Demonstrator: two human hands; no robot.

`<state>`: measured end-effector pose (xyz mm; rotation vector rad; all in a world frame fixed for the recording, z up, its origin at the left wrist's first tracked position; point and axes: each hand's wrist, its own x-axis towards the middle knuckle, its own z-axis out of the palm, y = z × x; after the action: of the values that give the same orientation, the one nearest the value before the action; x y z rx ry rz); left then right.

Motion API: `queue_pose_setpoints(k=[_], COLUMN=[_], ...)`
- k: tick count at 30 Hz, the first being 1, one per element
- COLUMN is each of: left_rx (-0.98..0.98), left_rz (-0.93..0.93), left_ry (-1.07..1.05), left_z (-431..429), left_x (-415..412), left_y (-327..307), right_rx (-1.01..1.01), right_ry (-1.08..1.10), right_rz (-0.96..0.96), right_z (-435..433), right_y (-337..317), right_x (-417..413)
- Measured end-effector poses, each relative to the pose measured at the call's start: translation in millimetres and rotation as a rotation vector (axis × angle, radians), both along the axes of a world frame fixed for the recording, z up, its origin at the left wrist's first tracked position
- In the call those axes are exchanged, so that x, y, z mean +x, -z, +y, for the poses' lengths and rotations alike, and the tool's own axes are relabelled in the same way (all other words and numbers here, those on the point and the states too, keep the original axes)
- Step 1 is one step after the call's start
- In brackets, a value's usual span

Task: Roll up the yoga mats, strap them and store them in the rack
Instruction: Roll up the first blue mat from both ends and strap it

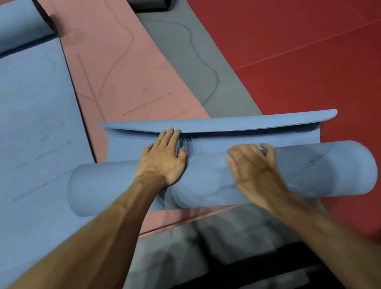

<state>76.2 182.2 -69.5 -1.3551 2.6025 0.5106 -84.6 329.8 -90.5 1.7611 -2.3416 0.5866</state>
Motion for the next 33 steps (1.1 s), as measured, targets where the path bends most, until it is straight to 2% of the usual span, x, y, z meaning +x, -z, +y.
queue_pose_setpoints(k=[2,6,9,12,17,27,33], left_rx=[0.026,0.034,0.005,0.015,0.097,-0.048,-0.039], left_rz=[-0.004,-0.016,0.0,-0.009,-0.095,-0.025,-0.041], left_ry=[-0.003,-0.007,-0.014,-0.035,0.044,0.119,0.119], left_z=[-7,-8,-3,2,9,66,95], left_x=[-3,-5,-4,-2,4,52,67], left_y=[-1,-2,-4,-6,-13,-21,-20], right_rx=[0.06,0.401,0.572,0.627,0.596,0.672,0.751], right_ry=[-0.055,-0.195,-0.193,-0.152,-0.207,-0.271,-0.289], right_rz=[0.075,0.161,0.176,0.158,0.058,-0.003,-0.088], right_z=[9,16,12,4,-7,10,34], right_y=[4,-2,-12,-22,-28,-40,-43], right_x=[3,-6,-7,-6,-19,-12,-2])
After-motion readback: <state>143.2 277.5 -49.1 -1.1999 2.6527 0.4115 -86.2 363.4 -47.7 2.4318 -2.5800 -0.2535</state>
